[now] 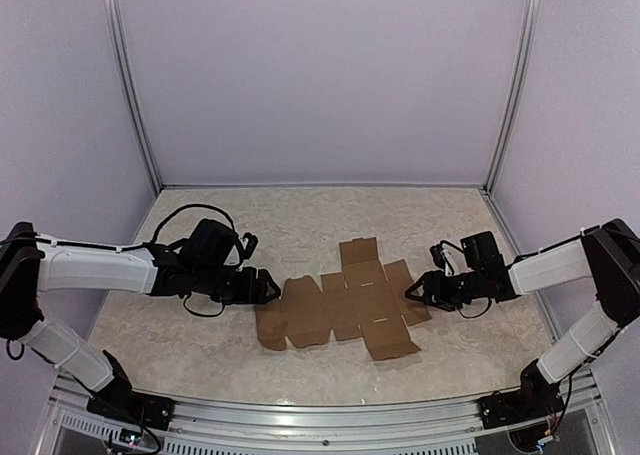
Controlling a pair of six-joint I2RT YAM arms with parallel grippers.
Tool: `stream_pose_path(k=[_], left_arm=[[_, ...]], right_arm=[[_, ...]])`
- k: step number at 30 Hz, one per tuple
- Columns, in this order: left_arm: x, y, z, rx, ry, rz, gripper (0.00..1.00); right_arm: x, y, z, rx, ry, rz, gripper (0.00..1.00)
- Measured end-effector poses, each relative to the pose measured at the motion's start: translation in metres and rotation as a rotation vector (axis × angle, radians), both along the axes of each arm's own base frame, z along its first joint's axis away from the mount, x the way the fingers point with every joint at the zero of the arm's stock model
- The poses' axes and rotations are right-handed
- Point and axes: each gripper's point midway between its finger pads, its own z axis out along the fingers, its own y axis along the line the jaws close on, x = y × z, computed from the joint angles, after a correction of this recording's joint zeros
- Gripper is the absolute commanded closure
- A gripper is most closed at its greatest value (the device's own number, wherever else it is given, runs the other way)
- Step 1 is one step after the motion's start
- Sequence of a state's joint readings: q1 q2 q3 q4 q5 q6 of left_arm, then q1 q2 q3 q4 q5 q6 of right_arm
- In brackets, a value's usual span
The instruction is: Fold the paper box
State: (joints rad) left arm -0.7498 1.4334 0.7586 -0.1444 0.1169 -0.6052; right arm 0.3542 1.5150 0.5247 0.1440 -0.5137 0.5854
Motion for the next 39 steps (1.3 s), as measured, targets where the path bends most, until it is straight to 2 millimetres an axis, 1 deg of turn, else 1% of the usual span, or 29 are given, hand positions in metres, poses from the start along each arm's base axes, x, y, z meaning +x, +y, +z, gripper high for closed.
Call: stream_pose_path(k=[3,5,10,13,15,22,25,28,30,31,32,33,39], left_arm=[[-0.001,-0.005,-0.014,-0.001,0.033,-0.01,0.31],[-0.002,-0.008,-0.024,0.0,0.058,-0.012,0.31],[-0.003,-0.01,-0.043,0.016,0.094,-0.013,0.33],[-0.005,-0.009,-0.053,0.025,0.113,-0.012,0.34],[-0.006,-0.009,-0.058,0.028,0.121,-0.011,0.34],[-0.002,-0.013,-0.058,0.011,0.109,-0.007,0.36],[-0.001,-0.014,-0.059,0.006,0.105,-0.007,0.37],[-0.001,-0.014,-0.059,0.003,0.101,-0.008,0.37],[-0.001,-0.014,-0.059,0.002,0.099,-0.009,0.37],[-0.002,-0.015,-0.059,-0.001,0.096,-0.011,0.37],[-0.002,-0.015,-0.059,-0.001,0.096,-0.011,0.37],[-0.002,-0.015,-0.059,-0.001,0.096,-0.011,0.37],[-0.003,-0.017,-0.058,-0.006,0.094,-0.014,0.35]], right_arm=[[0.001,0.003,0.0,0.018,-0.004,0.009,0.4],[0.002,0.005,0.0,0.033,-0.008,0.015,0.41],[-0.001,0.008,0.0,0.063,-0.014,0.023,0.44],[-0.004,0.009,-0.001,0.08,-0.011,0.028,0.48],[-0.006,0.01,-0.001,0.093,-0.007,0.031,0.54],[-0.017,0.012,-0.004,0.14,0.029,0.032,0.74],[-0.019,0.014,-0.001,0.16,0.029,0.033,0.79],[-0.02,0.015,0.005,0.176,0.019,0.033,0.83],[-0.019,0.015,0.013,0.186,-0.001,0.035,0.86],[-0.017,0.016,0.024,0.197,-0.038,0.04,0.92],[-0.017,0.016,0.025,0.198,-0.039,0.04,0.98],[-0.017,0.016,0.026,0.194,-0.046,0.041,1.0],[-0.02,0.012,0.03,0.15,-0.055,0.041,1.0]])
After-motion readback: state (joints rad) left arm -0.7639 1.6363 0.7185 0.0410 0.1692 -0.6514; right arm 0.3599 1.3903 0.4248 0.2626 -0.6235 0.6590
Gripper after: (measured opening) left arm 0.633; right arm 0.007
